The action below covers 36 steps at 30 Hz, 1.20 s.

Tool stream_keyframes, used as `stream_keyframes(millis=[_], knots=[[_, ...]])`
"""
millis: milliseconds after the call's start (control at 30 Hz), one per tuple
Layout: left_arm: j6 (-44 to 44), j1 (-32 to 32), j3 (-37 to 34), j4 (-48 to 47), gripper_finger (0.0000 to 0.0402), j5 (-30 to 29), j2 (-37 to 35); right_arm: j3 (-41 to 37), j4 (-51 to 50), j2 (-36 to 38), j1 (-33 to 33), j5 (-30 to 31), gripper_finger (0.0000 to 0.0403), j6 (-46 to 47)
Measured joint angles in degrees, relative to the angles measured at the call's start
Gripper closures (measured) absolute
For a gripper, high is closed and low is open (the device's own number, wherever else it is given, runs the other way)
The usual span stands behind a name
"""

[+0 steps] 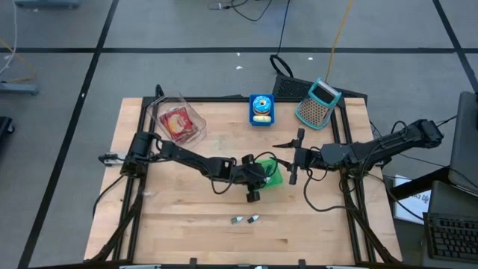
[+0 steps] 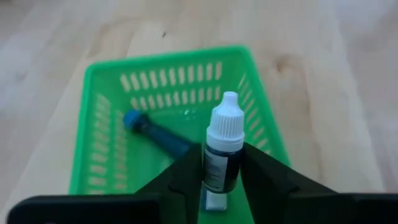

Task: Pick & Place Food Item
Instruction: Put the violet food coloring bottle into the green bin, then put the green food coloring bottle into the green bin

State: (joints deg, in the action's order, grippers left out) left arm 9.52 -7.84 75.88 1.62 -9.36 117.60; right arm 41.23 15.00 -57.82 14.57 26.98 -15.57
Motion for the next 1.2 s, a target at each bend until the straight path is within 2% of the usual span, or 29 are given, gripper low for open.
stream_keyframes(millis=[233, 400, 567, 867, 1000, 1200], knots=[[-2.09, 0.31, 4.96, -12.99, 0.0193, -1.16, 0.0, 0.0, 0.07, 0.01, 0.0, 0.0, 0.0238, -0.11], [-6.59, -0.22, 12.42, -24.52, 0.0142, -1.14, -0.3, 0.0, 0.09, 0.01, 0.0, 0.0, 0.0238, -0.11], [-4.24, -1.97, 18.67, -34.87, 0.0122, -1.09, -2.77, 0.0, -0.55, 0.02, 0.0, 0.0, 0.0238, 0.05], [6.85, -10.34, 19.26, -55.43, 0.0128, 2.93, -6.25, 0.0, -1.19, 0.02, 0.04, 0.0, 0.0238, 1.38], [10.56, -15.05, 17.74, -54.75, 0.0126, 3.57, -5.63, 0.0, -1.16, 0.02, 0.04, 0.0, 0.0238, 1.38], [11.5, -19.37, 10.66, -40.49, 0.0128, 3.35, -5.06, 0.0, -1.0, 0.02, 0.04, 0.0, 0.0238, 1.38]])
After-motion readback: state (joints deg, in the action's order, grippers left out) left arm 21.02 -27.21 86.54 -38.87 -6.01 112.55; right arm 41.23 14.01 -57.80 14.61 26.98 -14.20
